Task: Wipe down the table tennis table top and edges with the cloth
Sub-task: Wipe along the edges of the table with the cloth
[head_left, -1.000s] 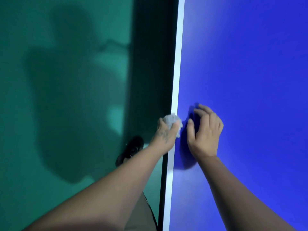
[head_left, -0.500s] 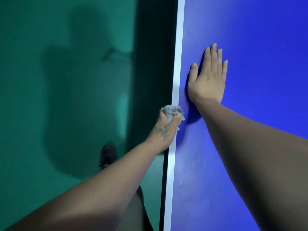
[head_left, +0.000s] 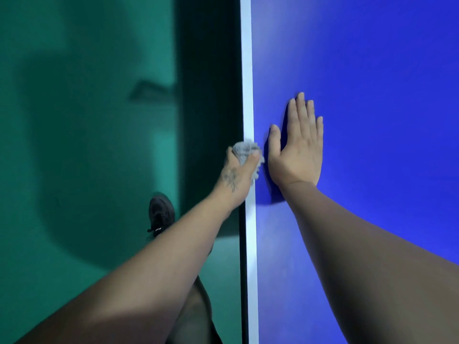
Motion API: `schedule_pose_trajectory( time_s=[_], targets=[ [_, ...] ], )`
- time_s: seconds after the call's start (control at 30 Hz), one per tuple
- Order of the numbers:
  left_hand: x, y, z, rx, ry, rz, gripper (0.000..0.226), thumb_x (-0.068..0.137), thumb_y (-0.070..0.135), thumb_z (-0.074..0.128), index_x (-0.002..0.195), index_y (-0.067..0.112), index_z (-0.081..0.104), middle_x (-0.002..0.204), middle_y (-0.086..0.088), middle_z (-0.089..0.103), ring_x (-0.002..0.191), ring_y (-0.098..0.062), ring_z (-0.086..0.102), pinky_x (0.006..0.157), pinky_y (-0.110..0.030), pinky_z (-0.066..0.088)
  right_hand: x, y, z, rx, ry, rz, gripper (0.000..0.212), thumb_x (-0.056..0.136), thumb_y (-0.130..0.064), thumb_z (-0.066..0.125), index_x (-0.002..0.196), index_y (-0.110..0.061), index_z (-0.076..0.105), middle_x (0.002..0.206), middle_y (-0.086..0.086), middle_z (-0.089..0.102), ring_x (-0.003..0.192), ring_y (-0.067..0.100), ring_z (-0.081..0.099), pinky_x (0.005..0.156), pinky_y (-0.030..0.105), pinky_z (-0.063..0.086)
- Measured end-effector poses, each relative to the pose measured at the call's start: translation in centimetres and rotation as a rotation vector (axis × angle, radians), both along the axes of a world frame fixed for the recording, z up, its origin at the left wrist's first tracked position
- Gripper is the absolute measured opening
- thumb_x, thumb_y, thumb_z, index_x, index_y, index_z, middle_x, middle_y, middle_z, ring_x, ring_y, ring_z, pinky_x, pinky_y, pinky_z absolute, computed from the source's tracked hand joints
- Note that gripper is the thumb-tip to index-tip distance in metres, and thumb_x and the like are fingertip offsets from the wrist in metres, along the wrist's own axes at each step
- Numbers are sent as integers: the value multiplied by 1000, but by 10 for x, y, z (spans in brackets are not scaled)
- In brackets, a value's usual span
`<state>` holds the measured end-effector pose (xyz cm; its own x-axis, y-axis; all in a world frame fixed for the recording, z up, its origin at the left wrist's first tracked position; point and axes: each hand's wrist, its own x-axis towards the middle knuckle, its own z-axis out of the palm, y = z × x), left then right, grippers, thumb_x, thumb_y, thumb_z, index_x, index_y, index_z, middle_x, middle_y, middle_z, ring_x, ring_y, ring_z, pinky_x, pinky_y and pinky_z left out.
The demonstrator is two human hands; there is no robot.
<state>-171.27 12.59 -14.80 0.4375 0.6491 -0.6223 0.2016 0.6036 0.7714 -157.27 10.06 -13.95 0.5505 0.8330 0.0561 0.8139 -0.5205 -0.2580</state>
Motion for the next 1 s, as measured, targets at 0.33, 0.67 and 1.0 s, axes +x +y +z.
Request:
schedule_pose_trajectory(
  time_s=[0.33,0.67,1.0],
  targets=[
    [-8,-5,7,7,-3,-28,38,100,48,53,120,16,54,98,14,65,81,-6,60,78,-22,49,1,3,3,-29,23,4,64,111,-38,42,169,-14,30,178,-1,20,166,18,10,134,48,12],
    [4,18,-3,-186,41,-6,96,79,85,59,142,14,45,132,-2,67,113,-11,67,102,-36,53,4,4,4,-35,33,13,64,109,-33,47,168,-11,31,178,2,23,166,22,13,134,52,15],
    [64,163,5,-7,74,-39,54,97,57,52,131,16,56,98,16,66,70,2,56,76,-20,46,4,3,4,-42,45,27,64,110,-32,44,167,-8,32,177,4,23,166,25,15,133,55,16]
  ],
)
